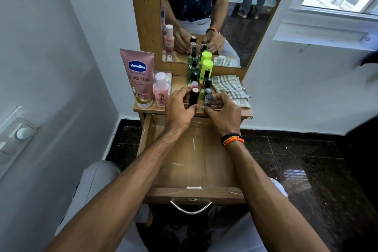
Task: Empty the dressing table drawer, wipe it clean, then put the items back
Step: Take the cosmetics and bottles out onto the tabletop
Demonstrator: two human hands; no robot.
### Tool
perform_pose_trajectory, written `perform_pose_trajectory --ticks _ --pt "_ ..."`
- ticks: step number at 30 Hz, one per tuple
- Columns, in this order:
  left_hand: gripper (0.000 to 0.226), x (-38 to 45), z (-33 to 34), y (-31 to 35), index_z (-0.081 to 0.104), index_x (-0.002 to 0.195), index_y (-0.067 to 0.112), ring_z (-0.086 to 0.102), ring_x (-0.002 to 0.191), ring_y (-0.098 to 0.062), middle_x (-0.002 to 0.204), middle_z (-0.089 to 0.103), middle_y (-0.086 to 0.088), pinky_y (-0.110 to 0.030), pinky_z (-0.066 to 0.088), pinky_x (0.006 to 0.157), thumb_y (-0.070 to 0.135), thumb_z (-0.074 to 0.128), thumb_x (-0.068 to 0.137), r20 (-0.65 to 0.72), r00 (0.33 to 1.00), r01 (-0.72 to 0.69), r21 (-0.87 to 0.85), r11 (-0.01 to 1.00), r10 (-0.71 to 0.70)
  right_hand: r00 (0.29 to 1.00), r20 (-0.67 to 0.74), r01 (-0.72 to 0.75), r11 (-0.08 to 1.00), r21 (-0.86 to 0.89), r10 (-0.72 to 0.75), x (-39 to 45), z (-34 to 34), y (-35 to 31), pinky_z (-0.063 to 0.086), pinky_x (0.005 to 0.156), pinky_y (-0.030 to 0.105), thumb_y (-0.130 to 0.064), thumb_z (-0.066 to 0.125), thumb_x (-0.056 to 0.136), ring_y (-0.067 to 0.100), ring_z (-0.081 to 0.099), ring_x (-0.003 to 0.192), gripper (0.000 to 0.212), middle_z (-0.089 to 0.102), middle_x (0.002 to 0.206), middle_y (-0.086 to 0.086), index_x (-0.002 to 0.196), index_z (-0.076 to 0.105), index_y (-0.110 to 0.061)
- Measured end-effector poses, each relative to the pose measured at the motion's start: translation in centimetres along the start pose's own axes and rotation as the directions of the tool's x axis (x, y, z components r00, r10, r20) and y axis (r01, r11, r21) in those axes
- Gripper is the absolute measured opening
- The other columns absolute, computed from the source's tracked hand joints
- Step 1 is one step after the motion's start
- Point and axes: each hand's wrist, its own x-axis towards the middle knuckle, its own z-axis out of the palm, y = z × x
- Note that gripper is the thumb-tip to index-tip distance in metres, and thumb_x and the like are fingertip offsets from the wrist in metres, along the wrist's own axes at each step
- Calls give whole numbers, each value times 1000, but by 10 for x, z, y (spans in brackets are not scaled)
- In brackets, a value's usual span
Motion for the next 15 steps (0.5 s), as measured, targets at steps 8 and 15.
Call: perform_pose_trajectory --ticks 8,15 --pt "48 -2 1 4 66 113 10 60 88 -12 99 67 0 -12 44 68 16 89 71 -22 1000 21 31 999 -21 1000 -3 -13 1000 -8 13 -4 5 4 60 78 37 -25 86 74 13 67 81 33 70 87 -2 98 65 -15" --pt "46 -4 3 4 64 110 9 62 91 -13 101 68 -2 -23 54 74 15 88 71 -34 999 42 19 999 -41 999 -8 -33 999 -4 33 -3 5 1 60 79 34 -24 86 74 10 66 80 34 69 87 -5 99 65 -16"
